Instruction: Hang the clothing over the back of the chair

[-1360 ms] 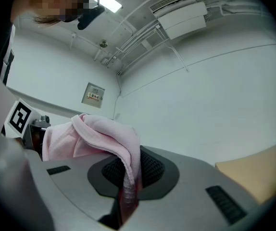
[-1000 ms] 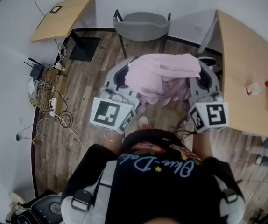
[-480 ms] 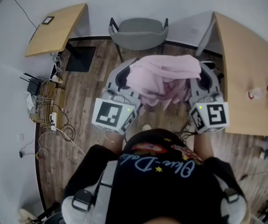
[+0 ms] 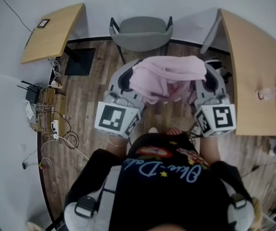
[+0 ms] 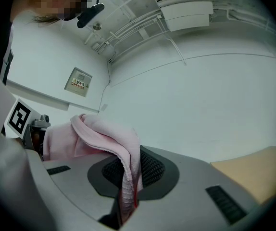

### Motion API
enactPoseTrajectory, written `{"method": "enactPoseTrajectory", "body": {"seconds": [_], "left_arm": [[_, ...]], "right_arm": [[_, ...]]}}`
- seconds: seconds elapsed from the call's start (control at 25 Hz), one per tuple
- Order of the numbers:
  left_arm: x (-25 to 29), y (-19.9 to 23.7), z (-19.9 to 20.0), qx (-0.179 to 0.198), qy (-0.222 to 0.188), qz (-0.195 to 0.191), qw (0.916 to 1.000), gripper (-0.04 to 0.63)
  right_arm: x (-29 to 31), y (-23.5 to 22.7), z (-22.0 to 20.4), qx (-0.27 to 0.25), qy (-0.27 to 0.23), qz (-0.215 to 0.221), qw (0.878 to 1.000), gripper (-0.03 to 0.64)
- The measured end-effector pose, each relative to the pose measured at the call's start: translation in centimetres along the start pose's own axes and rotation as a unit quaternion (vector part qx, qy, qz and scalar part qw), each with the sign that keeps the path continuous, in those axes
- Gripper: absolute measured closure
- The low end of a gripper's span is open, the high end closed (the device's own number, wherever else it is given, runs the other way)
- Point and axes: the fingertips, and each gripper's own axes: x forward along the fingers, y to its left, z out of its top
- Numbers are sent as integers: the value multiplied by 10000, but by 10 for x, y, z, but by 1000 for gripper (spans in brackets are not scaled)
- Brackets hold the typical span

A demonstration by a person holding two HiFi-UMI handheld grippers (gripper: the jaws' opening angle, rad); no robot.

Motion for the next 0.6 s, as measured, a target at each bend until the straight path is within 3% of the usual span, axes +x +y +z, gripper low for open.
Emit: {"method": "enactPoseTrajectory", "body": {"seconds": [0.6], "left_arm": [[16,30,-12,-3,86,247,9997,552]], "right_arm": [[42,-4,-8,-27,76,186,9998,594]]}}
